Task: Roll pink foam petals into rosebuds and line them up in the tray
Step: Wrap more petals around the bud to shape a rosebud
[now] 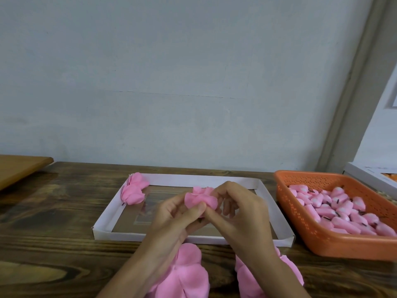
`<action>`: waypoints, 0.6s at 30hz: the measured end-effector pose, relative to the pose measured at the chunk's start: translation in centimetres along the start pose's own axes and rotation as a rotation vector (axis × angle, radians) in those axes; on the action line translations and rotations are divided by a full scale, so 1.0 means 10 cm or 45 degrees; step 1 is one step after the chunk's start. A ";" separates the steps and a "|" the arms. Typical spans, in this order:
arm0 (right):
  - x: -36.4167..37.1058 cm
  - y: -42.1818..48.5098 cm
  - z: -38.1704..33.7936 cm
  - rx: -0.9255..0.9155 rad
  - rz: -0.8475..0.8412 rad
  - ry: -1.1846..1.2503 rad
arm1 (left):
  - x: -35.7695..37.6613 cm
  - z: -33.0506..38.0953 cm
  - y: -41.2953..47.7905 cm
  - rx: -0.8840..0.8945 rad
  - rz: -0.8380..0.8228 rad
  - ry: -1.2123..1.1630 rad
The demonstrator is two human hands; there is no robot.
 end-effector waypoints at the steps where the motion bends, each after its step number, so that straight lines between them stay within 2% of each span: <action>1: -0.01 0.00 -0.01 -0.012 0.013 -0.029 | 0.00 0.00 0.00 -0.009 -0.003 0.006; 7: -0.03 0.01 0.00 -0.096 0.005 -0.118 | -0.04 -0.04 0.00 -0.077 0.061 -0.062; 12: 0.01 -0.01 -0.05 -0.175 -0.038 -0.156 | -0.08 -0.05 0.00 -0.115 0.104 -0.003; 18: 0.01 0.01 -0.01 0.039 -0.112 0.032 | -0.10 -0.02 0.03 -0.113 0.178 -0.150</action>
Point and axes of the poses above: each hand's wrist, its own y-axis towards the middle knuckle, its own x-axis out of the palm, z = x × y, the point moved 7 cm from there along y, towards the middle knuckle, and after that the axes turned 12 degrees about -y, right-handed, at the moved point
